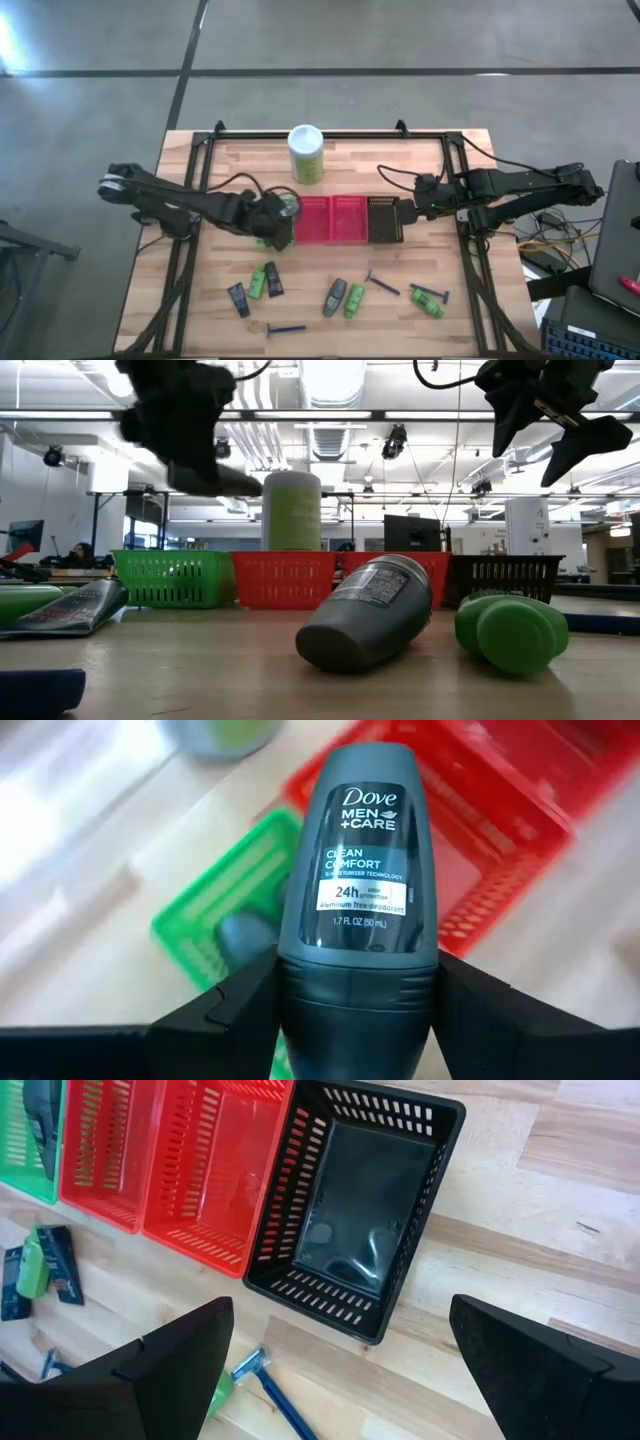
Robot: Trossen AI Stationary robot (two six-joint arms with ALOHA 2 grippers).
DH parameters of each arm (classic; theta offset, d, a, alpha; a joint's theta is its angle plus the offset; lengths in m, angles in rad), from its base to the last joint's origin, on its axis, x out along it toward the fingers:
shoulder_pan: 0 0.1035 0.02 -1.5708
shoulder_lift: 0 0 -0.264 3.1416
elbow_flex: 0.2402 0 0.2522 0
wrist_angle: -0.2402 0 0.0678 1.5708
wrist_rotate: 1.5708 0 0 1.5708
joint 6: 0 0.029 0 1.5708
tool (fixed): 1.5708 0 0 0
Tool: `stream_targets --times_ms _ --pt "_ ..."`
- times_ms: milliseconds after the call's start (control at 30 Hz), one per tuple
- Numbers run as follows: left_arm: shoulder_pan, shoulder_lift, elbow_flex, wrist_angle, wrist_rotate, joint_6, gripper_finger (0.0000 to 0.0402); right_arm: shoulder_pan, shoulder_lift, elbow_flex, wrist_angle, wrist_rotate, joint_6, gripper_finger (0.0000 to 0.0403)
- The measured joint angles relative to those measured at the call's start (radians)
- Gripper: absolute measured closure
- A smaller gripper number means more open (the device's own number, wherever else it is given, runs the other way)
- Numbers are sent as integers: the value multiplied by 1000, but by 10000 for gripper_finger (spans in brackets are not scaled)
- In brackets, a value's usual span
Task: Pick & Place Travel size toiletries
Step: Put the gray deodorant into the green bin
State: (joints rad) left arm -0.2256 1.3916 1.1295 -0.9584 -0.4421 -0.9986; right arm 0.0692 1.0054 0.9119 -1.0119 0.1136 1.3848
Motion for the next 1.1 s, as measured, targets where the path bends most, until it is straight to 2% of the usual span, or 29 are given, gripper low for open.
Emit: stream_targets --times_ms 167,433,567,767,933,1100 --pt "0 -82 -131 45 -4 -311 183 0 0 0 0 3 -2 35" --pt "-2 -158 -309 240 0 -551 183 0 0 -1 0 21 -16 35" --pt "-7 -162 -355 249 10 -600 183 0 0 -1 0 21 -16 35" --pt "-7 -156 -393 272 7 -602 182 0 0 -2 0 21 -16 35" --pt "-5 -155 -424 366 4 -600 175 0 0 -2 0 21 -16 35" --pt "-5 -155 -432 366 0 -592 174 0 0 -2 0 20 0 35"
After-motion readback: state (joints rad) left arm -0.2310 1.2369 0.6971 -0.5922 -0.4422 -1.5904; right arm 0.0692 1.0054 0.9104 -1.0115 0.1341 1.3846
